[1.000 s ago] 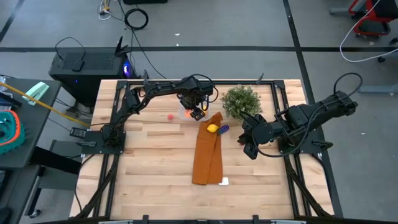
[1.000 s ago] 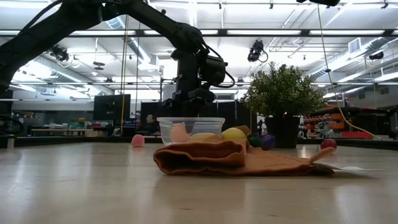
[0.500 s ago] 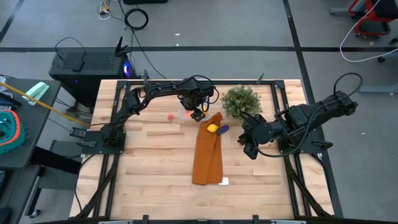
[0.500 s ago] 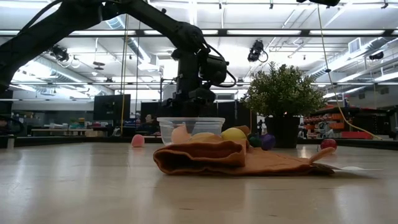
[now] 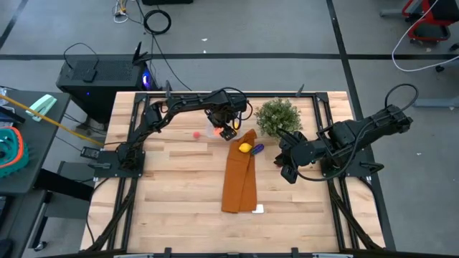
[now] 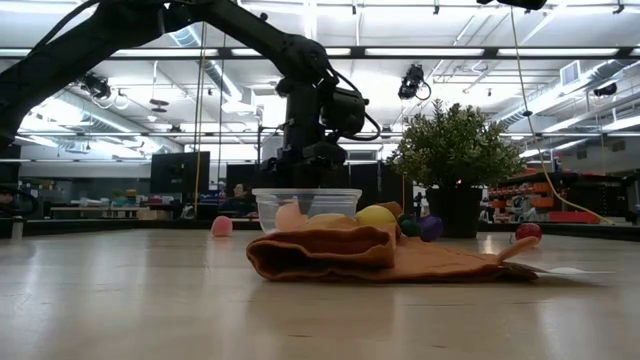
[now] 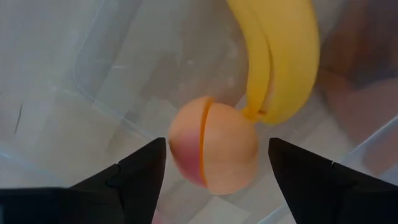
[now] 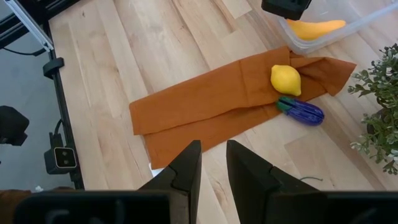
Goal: Pick and placing Produce into tupperware
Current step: Put the light orange peach into the transparent bin, then put the pink peach into the transparent bin
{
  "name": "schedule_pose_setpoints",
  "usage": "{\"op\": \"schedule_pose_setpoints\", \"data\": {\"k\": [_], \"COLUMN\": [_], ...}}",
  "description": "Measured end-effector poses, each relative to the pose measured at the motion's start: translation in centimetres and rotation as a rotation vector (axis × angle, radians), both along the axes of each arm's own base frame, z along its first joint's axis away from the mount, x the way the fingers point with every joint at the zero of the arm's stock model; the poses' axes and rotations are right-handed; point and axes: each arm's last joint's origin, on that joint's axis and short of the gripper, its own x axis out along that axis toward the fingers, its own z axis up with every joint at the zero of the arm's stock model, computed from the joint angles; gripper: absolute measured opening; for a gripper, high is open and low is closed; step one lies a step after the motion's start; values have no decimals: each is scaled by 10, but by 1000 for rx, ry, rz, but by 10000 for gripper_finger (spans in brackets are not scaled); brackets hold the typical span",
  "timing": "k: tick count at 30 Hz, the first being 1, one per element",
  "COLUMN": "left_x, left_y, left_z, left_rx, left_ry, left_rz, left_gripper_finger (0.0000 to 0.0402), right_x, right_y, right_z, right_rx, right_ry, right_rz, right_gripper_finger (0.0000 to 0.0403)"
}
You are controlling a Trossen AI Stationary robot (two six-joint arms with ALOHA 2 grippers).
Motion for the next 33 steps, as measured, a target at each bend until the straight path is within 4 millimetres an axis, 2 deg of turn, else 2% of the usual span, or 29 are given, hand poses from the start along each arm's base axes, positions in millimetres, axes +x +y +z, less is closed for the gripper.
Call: {"op": "schedule_pose_setpoints", "data": {"k": [12,16,27,33], "left_x": [0,1,12,6], "left_y": [0,1,6,-1], "left_z": [1,7,49,79], "left_rx": [4,26,76,71], "left_ry": [-1,-12,-127,-82], "left_rz": [-5,-12,-19,-71], "left_gripper_finger": [329,332,328,328], "right_x": [0,0,0,0], "right_y": [0,0,0,0], "right_z": [0,0,0,0], "right_rx": [-1,-2,-2,-2], "right_ry": [0,0,0,0], "right_rz": [1,2,3,3], "right_gripper_finger": [83,83,83,83]}}
